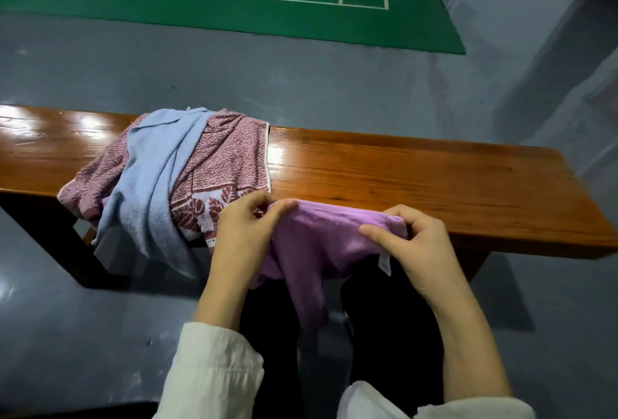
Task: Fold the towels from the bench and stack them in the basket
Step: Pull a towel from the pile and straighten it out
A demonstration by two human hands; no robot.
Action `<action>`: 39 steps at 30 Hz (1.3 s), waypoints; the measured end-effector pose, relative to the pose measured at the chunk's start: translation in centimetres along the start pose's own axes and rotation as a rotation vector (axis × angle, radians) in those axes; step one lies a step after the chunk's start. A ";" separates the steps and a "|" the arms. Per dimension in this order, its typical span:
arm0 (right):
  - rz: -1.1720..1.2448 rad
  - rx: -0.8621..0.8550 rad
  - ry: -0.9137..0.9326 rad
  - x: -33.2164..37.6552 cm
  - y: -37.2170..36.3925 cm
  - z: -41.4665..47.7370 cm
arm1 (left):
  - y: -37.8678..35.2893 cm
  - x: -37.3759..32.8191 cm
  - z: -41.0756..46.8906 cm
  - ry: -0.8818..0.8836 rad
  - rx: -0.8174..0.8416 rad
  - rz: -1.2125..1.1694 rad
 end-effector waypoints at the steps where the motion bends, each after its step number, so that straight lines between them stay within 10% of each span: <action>1: 0.035 -0.028 0.005 0.1 -0.1 0.0 | -0.2 -0.3 -0.1 0.013 -0.012 -0.002; 12: 0.571 -0.106 -0.103 1.0 -4.0 -0.4 | -5.2 -5.8 -2.5 0.307 0.184 -0.902; 18: 0.722 -0.098 -0.177 1.6 -3.3 -0.5 | -5.4 -5.6 -2.7 0.039 0.310 -0.681; 25: 0.580 -0.140 -0.183 0.8 -3.3 -0.8 | -4.3 -5.5 -2.4 -0.088 0.058 -0.318; 39: 0.567 -0.139 -0.208 1.6 -2.5 -1.1 | -5.2 -6.0 -2.8 -0.074 0.316 -0.560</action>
Point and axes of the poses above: each hand's wrist, its own z-axis towards the middle knuckle, its own y-axis out of the back of the hand, x = y × z, the point moved 5 cm from there along z, towards the middle knuckle, and after that the axes turned 2 degrees about y, right-handed, at the moved point
